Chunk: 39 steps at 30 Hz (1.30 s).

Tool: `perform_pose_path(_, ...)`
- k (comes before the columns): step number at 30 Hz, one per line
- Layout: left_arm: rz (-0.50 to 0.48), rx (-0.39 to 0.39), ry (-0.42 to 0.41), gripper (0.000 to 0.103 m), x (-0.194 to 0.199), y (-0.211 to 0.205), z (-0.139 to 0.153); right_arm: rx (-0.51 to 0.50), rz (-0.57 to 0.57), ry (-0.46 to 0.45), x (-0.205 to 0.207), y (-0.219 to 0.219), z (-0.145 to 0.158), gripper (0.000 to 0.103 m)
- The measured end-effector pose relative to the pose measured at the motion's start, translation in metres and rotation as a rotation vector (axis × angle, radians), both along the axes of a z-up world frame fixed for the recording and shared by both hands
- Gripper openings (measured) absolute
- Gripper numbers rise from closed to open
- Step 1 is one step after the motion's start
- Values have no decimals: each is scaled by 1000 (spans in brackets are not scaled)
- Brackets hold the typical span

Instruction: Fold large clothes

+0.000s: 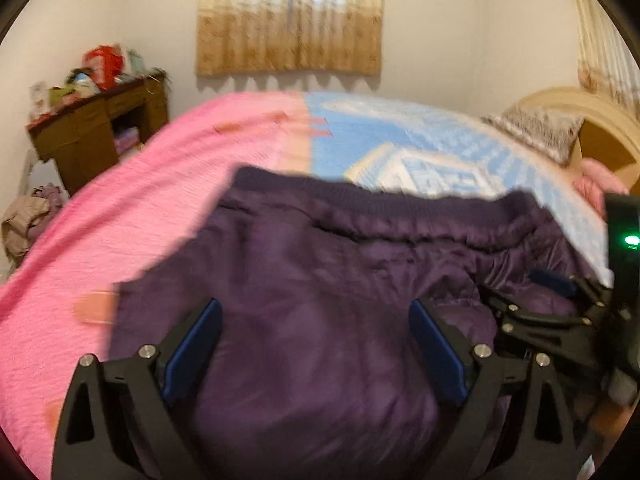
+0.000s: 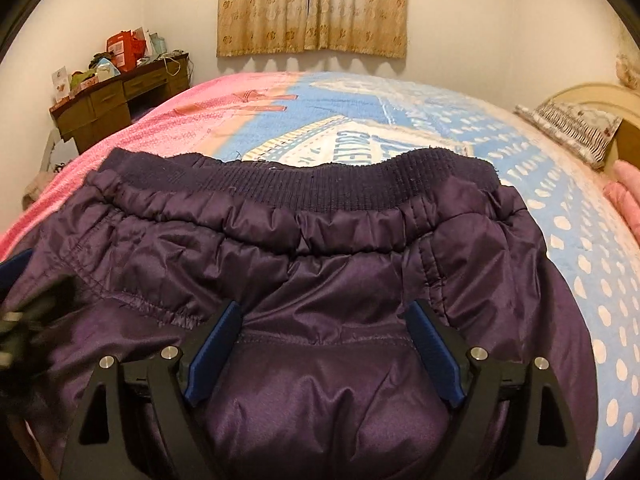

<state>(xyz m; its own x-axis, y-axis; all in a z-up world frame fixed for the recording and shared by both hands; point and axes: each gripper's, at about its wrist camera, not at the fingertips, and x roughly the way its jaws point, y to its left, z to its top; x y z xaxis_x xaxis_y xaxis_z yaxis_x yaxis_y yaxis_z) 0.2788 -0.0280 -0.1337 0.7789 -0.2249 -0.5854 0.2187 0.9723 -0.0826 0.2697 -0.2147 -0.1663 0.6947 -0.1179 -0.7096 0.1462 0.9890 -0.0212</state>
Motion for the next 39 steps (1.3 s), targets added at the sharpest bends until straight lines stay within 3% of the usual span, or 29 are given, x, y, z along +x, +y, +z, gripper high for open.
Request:
perform_pose_path(3, 38, -52, -53, 103, -25, 46, 16, -24, 6, -66, -21, 5, 24, 87)
perform_pose_path(6, 84, -110, -34, 103, -32, 89, 15, -43, 56, -145, -51, 18, 48, 89)
perform_pose_path(11, 128, -378, 161, 103, -16, 152, -28, 15, 99, -168, -75, 30, 55, 91)
perform_pose_path(15, 103, -589, 258, 103, -13, 162, -59, -14, 101, -127, -68, 32, 37, 91)
perform_pose_path(18, 71, -626, 266, 103, -9, 151, -63, -1, 65, -100, -62, 22, 25, 91)
perform_pose_path(21, 58, -605, 277, 103, 0, 138, -68, -20, 79, -108, -64, 23, 19, 91)
perform_pose_path(27, 30, -603, 278, 103, 13, 126, -71, -173, 102, -69, -54, 40, -5, 94)
perform_pose_path(39, -3, -597, 268, 103, 23, 124, -72, -172, 90, -66, -48, 39, -13, 97)
